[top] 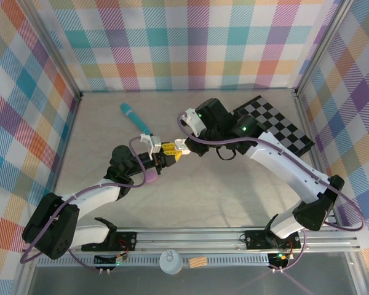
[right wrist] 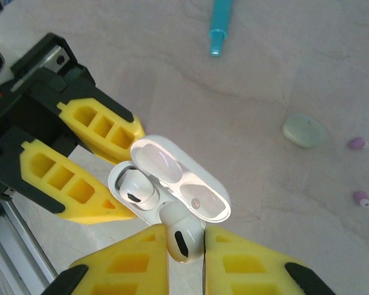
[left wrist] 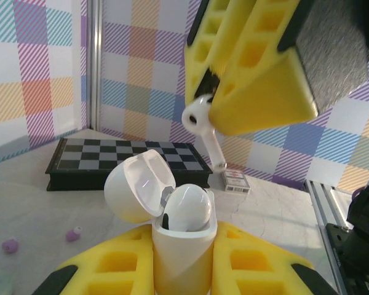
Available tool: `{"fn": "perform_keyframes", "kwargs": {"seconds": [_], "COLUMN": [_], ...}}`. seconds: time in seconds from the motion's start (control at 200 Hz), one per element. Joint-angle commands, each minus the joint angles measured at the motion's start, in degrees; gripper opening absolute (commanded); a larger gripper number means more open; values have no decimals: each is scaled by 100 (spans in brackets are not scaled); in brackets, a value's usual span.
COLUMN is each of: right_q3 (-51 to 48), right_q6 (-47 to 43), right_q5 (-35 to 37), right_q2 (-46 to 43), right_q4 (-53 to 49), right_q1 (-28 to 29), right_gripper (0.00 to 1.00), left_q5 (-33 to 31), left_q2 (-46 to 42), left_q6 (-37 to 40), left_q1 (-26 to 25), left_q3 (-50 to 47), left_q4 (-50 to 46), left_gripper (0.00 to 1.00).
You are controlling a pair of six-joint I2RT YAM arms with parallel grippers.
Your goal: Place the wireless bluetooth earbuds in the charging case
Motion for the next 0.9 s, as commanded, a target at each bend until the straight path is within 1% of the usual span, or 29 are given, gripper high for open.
{"fn": "perform_keyframes", "kwargs": {"seconds": [0.0,0.57,0.885,0.895], "right_q3": [75,-40,-131,-142], "right_q6": [-120,-237,-294,-437], "right_q5": [37,318,217,218], "right_q2": [34,234,209,209], "right_q4": [-118,-41,67,70], "right_q1": [15,15,16,16], "right_gripper": [17,17,17,17], "left_q5": [148,236,206,203], "left_q2": [-69,-98,-158,-155], "left_q6": [-152,-326,-370,-372], "left_q1": [77,94,103,103], "left_q3": [124,97,79,85], "left_q4": [348,608,626,626], "left_gripper": [13,13,13,13]}}
